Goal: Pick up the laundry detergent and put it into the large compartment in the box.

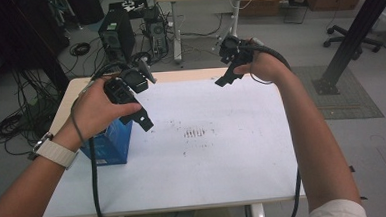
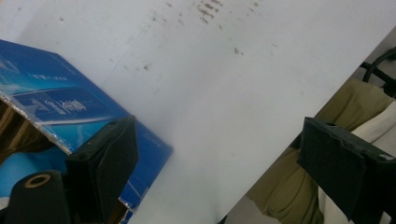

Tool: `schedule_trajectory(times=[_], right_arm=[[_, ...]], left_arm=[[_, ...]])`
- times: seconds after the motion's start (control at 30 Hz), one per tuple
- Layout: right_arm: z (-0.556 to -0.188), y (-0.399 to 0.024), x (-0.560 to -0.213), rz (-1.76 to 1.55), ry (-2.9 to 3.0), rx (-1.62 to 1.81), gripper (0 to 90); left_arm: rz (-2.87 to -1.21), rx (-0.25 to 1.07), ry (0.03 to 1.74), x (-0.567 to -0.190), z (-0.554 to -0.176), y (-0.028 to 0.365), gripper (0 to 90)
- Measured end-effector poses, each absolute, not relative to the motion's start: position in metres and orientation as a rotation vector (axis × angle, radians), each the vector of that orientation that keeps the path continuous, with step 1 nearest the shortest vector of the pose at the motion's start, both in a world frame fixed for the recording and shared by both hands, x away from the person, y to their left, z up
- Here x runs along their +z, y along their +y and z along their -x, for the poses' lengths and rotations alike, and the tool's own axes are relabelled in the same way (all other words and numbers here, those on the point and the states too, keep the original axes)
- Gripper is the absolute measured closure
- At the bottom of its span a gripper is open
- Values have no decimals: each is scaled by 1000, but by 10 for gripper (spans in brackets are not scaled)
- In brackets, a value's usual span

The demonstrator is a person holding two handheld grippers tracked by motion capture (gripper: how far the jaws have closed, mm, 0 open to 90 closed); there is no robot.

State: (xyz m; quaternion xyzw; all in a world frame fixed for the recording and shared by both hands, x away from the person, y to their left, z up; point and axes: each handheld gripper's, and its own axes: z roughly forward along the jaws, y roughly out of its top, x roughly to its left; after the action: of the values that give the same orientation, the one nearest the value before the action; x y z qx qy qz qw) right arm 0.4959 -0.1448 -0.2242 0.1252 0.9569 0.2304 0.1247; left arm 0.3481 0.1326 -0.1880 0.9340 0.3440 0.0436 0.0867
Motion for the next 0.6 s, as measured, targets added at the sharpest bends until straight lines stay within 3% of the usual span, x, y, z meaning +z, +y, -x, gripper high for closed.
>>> schedule_trajectory(times=[0.6], right_arm=[[-496,-145,-224,-363,2791,669,110]], left_arm=[[-2895,13,839,-191,-343,125,132]])
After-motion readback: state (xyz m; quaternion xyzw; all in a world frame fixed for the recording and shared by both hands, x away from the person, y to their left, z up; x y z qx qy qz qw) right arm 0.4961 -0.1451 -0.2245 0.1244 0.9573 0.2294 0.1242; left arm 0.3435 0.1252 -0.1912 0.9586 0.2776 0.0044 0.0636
